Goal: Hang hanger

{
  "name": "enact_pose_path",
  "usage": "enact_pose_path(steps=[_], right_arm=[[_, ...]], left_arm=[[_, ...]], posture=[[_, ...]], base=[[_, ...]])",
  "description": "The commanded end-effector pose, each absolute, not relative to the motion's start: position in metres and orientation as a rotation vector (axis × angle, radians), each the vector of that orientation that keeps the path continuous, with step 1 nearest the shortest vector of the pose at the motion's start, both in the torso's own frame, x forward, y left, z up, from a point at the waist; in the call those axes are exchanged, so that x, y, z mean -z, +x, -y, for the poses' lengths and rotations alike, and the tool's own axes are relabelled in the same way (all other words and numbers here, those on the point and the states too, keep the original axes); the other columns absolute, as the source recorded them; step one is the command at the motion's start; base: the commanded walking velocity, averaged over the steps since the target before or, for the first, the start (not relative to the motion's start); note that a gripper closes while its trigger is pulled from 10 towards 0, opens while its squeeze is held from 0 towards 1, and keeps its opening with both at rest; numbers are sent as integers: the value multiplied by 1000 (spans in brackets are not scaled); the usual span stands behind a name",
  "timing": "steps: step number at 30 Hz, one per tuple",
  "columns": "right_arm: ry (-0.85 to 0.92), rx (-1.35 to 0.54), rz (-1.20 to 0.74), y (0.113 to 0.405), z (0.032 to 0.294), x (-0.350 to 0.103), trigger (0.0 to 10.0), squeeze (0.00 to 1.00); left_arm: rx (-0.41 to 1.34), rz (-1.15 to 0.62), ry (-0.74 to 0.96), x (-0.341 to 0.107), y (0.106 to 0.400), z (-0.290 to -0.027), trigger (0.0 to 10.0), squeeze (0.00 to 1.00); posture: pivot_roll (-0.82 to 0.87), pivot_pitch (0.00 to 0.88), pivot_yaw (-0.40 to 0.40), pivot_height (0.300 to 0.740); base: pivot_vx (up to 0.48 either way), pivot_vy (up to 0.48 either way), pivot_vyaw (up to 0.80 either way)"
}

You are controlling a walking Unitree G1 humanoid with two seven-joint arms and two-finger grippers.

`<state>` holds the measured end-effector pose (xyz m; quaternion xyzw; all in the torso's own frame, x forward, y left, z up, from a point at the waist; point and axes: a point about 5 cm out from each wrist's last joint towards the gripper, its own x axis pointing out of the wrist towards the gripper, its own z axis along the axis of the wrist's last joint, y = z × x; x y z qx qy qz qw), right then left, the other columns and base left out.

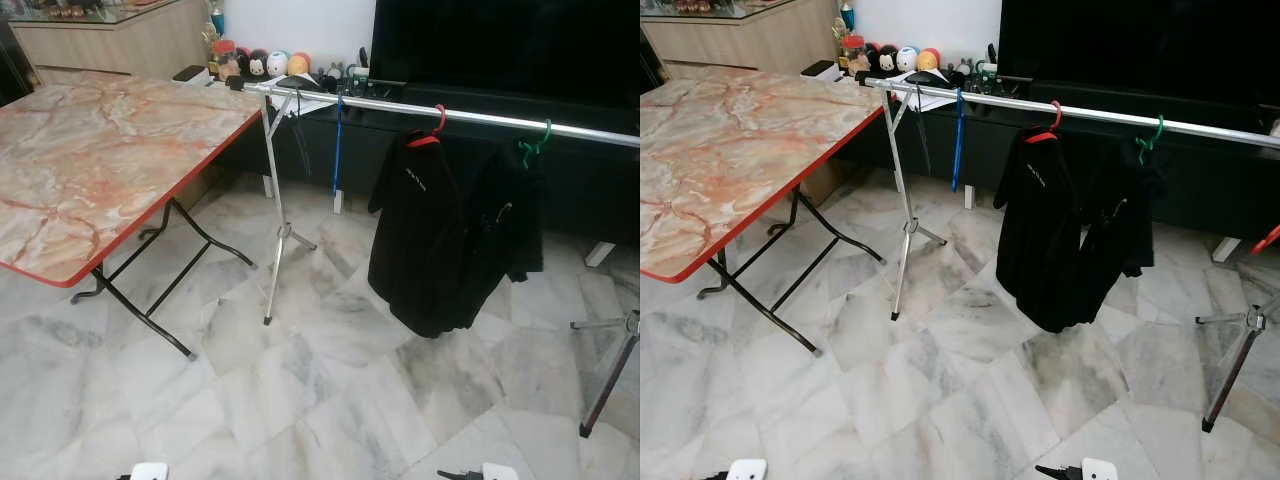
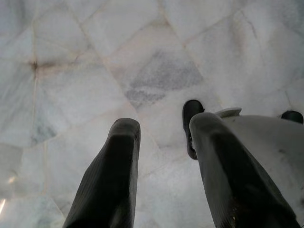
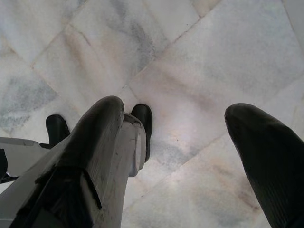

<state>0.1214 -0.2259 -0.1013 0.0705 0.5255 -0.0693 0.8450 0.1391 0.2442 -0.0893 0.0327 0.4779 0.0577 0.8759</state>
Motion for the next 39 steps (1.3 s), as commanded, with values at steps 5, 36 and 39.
enact_pose_path(steps=[5, 36, 39], right_arm=[[159, 158, -1093, 128, 231, 98, 10000, 0], [166, 125, -1119, 123, 211, 104, 10000, 0], [159, 112, -1122, 123, 207, 105, 10000, 0]], left_arm=[[-88, -987, 74, 88, 146, -239, 10000, 1000], [-57, -961, 38, 84, 156, -237, 10000, 0], [-57, -959, 37, 84, 157, -237, 10000, 0]], posture=[[-58, 0, 3, 740], [-62, 0, 14, 740], [-62, 0, 14, 740]], base=[[0, 0, 0], [99, 0, -51], [289, 0, -781]])
